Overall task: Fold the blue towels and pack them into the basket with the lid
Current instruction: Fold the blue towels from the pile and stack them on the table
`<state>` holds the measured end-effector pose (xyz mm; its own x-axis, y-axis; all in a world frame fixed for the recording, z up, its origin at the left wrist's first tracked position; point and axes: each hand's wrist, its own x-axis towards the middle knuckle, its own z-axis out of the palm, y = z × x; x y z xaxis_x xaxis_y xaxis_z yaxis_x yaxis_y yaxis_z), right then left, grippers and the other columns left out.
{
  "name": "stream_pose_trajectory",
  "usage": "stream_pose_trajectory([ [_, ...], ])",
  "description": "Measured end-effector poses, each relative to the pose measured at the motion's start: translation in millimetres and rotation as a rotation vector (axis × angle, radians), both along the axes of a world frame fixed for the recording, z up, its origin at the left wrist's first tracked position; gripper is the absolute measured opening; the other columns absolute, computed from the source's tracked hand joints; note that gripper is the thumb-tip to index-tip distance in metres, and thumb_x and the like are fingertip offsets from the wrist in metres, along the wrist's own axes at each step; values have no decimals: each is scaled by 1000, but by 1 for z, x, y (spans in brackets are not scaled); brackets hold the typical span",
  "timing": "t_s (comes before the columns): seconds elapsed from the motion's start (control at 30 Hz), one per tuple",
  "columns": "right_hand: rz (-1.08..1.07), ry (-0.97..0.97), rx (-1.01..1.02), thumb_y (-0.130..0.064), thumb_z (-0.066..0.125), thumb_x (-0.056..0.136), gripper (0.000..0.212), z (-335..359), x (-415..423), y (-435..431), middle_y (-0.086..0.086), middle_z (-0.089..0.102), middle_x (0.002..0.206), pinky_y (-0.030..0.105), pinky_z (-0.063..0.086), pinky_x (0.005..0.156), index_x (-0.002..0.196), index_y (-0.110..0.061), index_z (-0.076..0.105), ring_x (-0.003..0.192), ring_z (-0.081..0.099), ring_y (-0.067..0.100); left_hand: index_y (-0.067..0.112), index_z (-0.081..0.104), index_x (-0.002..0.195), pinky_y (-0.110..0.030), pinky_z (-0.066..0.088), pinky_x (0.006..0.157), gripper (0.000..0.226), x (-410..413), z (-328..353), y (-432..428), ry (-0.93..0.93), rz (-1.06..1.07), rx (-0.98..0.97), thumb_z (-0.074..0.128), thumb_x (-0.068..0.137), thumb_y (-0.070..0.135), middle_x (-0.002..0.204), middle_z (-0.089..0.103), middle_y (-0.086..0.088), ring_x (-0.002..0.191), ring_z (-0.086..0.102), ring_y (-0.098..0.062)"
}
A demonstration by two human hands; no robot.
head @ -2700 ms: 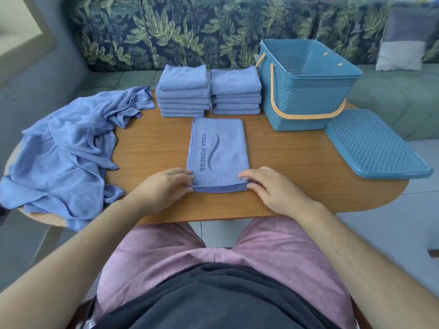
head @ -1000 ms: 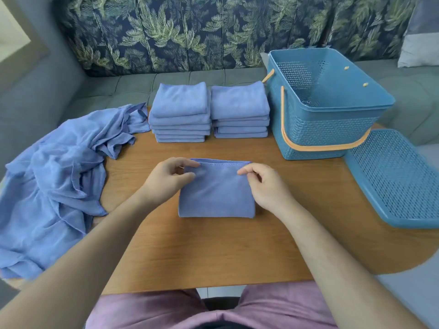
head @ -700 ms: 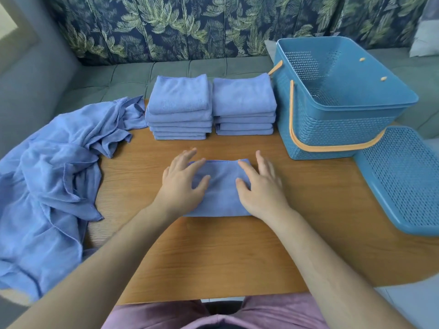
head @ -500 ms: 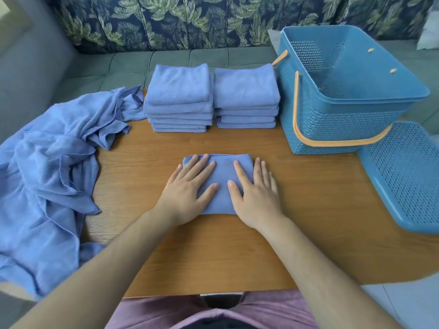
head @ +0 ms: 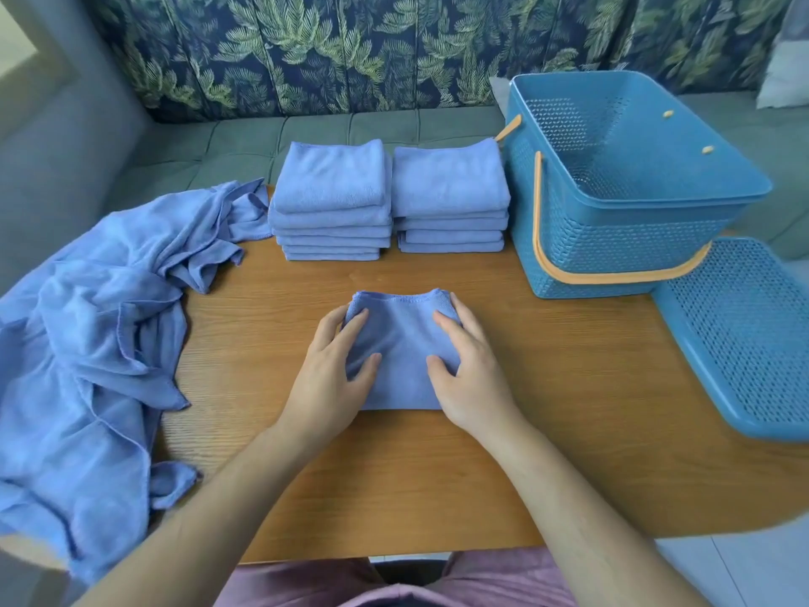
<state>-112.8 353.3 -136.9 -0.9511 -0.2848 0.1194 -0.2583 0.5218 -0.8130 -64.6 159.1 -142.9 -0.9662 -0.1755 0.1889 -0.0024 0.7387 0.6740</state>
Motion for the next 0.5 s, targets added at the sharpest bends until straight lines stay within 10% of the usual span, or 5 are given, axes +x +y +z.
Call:
stream_pose_trajectory([
  [0.13,-12,11,-10,-2,54,93,58,31,-10,2,-16,17,166,-1,19,105,149,-14,47,145,18,-10,15,48,145,0,23,104,56,-11,31,1,46,-38,116,68,93,16,149,37,8,136,30,11],
  [0.5,-86,190,412,-2,50,83,68,163,-189,-18,6,9,169,44,44,104,150,-9,40,145,32,35,11,46,146,5,31,68,57,-204,150,-7,-5,-57,99,62,92,10,149,35,5,111,44,-4],
])
